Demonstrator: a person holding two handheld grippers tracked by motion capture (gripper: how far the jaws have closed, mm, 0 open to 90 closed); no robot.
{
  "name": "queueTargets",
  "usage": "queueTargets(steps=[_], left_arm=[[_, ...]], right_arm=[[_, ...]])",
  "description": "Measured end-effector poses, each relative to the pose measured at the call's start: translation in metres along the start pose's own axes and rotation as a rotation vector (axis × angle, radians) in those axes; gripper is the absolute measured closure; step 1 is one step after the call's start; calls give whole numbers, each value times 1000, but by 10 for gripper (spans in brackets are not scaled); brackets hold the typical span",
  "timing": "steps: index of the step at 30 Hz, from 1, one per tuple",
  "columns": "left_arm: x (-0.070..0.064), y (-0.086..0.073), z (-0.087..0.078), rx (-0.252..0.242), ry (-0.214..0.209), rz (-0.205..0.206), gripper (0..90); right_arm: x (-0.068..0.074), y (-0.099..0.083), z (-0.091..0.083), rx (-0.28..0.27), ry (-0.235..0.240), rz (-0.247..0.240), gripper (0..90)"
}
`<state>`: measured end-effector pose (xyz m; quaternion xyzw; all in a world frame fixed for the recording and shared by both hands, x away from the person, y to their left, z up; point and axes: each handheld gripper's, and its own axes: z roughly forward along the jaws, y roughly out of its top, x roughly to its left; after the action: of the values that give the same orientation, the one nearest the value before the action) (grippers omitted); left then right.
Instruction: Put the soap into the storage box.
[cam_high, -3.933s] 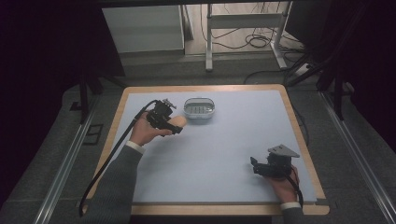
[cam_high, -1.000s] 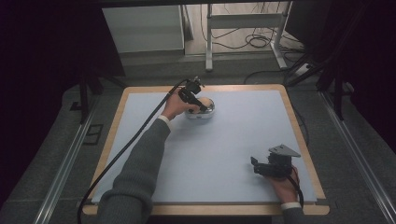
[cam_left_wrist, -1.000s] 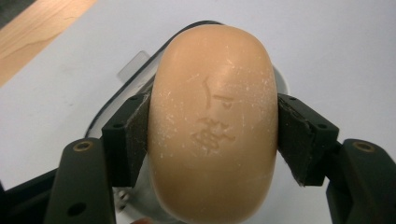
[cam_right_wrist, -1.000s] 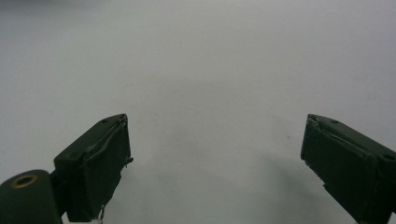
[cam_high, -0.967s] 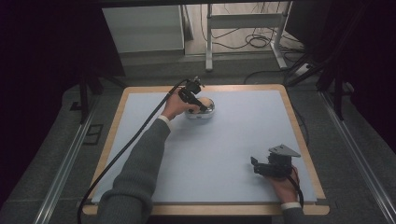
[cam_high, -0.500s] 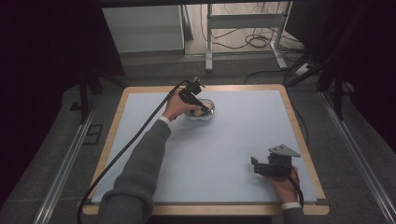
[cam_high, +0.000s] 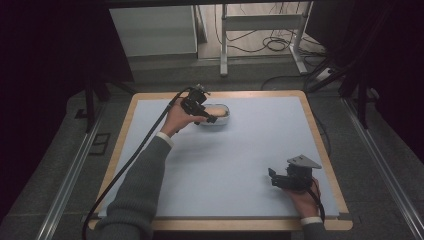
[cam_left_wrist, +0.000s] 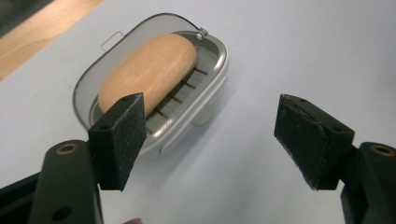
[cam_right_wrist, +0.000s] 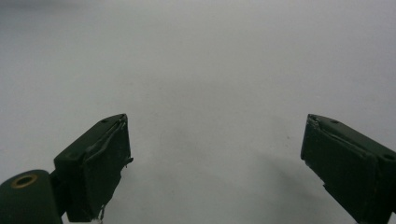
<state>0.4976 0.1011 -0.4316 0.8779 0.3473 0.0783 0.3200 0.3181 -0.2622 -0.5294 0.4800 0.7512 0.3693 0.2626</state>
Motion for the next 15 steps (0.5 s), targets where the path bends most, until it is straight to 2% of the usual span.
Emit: queueTargets(steps=[1, 6, 7, 10, 11, 12, 13, 14, 15], left_arm=[[0, 0, 0, 0, 0, 0, 258], [-12, -27, -17, -34, 15, 9, 255], [-12, -27, -17, -34, 15, 9, 254], [-19, -47, -29, -47, 21, 4, 248], [-19, -47, -29, -47, 21, 4, 245], [-22, -58, -35, -55, 26, 5, 245], [-22, -58, -35, -55, 26, 5, 244], [-26, -68, -41, -56, 22, 4, 243], [-26, -68, -41, -56, 22, 4, 242]], right_arm=[[0, 0, 0, 0, 0, 0, 85], [0, 0, 0, -3, 6, -2, 85], [0, 0, 0, -3, 6, -2, 85], [0, 0, -1, -8, 7, 0, 85], [0, 0, -1, -8, 9, 0, 85], [0, 0, -1, -9, 7, -1, 85], [0, 0, -1, -9, 9, -1, 85], [0, 0, -1, -11, 7, 0, 85], [0, 0, -1, -11, 7, 0, 85]])
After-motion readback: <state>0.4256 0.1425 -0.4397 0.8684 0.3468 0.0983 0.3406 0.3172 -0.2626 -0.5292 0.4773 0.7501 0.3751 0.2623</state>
